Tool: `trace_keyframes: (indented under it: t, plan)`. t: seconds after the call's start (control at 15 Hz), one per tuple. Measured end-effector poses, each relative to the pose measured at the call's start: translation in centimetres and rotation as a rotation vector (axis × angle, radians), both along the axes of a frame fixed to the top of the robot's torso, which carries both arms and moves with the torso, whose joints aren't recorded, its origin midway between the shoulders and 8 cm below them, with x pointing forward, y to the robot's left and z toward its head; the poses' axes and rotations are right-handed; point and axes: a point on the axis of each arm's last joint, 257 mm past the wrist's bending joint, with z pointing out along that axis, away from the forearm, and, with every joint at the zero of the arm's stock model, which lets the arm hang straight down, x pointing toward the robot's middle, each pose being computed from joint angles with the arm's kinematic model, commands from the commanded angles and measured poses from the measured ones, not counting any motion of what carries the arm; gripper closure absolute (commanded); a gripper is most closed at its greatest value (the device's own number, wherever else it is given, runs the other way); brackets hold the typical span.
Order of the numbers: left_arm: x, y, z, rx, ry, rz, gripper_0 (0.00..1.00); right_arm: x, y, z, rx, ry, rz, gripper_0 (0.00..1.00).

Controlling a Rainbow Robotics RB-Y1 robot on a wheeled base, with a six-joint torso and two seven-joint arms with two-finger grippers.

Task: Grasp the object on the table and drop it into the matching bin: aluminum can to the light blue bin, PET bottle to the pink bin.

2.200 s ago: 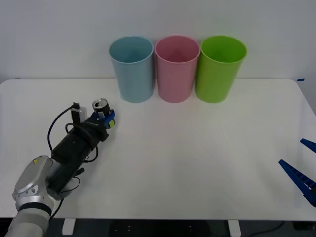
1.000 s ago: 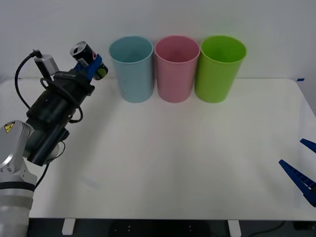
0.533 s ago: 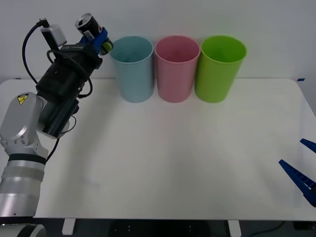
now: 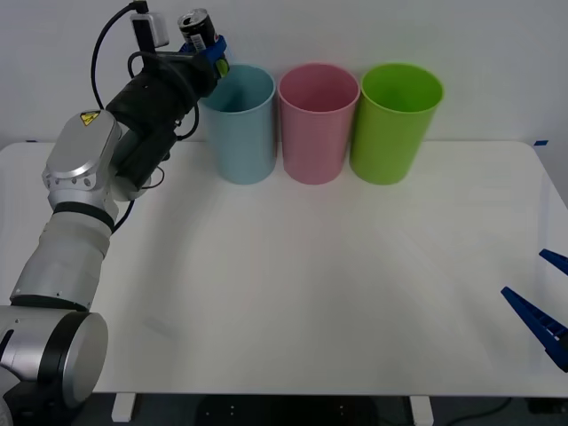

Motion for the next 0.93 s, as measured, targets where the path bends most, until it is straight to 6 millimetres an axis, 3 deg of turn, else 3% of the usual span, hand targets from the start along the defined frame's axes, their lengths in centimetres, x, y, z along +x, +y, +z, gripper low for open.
trace_keyframes:
  t: [0.4, 0.93]
  plan:
    - [3.1, -1.6, -1.1, 0.120, 0.052, 0.039, 1.00, 0.0, 0.0, 0.0, 0.000, 0.000, 0.000, 0.00]
    - [3.3, -1.4, -1.1, 0.116, 0.058, 0.058, 0.98, 0.0, 0.0, 0.0, 0.000, 0.000, 0.000, 0.00]
